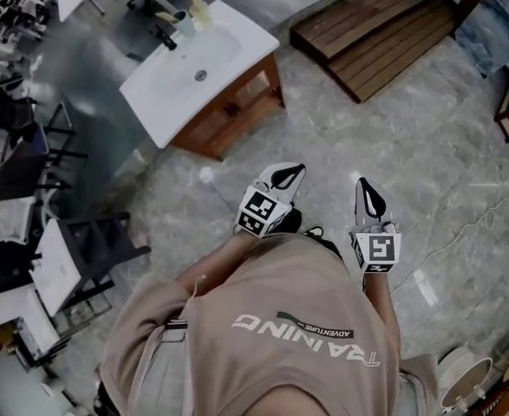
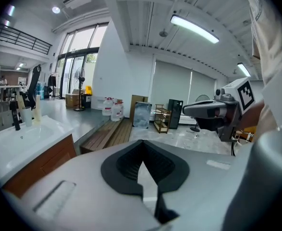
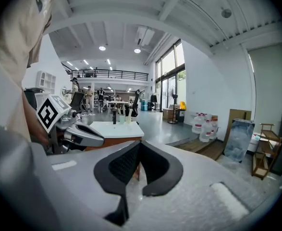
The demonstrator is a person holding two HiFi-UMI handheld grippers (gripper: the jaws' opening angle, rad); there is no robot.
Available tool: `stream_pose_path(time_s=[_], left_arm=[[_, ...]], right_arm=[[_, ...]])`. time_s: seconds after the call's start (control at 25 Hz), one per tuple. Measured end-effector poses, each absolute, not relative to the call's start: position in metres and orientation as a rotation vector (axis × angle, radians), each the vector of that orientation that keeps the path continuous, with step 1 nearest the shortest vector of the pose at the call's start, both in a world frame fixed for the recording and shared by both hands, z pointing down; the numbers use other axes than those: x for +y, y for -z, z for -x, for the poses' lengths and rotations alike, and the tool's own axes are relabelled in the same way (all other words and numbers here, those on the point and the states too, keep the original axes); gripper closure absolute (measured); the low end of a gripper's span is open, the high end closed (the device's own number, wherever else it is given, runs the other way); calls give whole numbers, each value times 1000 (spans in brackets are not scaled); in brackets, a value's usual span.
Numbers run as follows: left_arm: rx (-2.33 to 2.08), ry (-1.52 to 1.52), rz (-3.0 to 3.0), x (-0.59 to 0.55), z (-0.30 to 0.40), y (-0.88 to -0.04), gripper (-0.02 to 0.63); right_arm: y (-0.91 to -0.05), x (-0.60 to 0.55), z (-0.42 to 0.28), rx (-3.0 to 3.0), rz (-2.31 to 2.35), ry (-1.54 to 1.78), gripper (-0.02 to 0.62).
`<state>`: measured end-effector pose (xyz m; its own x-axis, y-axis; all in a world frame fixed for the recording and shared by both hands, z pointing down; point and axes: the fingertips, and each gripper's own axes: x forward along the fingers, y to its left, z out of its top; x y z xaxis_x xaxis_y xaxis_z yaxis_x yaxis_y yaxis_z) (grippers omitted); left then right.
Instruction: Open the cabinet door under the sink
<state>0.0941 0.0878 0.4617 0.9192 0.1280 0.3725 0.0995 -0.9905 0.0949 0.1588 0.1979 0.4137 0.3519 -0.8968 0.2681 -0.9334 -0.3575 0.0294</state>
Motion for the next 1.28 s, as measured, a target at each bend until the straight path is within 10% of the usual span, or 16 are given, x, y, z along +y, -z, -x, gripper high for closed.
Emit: stream_pose_path(time_s=[1.28], left_arm=[[-871,-481,-2735,-105,-66,-438,589]], right_arm=[[-390,-23,-205,-2344,-1618,-238,593]])
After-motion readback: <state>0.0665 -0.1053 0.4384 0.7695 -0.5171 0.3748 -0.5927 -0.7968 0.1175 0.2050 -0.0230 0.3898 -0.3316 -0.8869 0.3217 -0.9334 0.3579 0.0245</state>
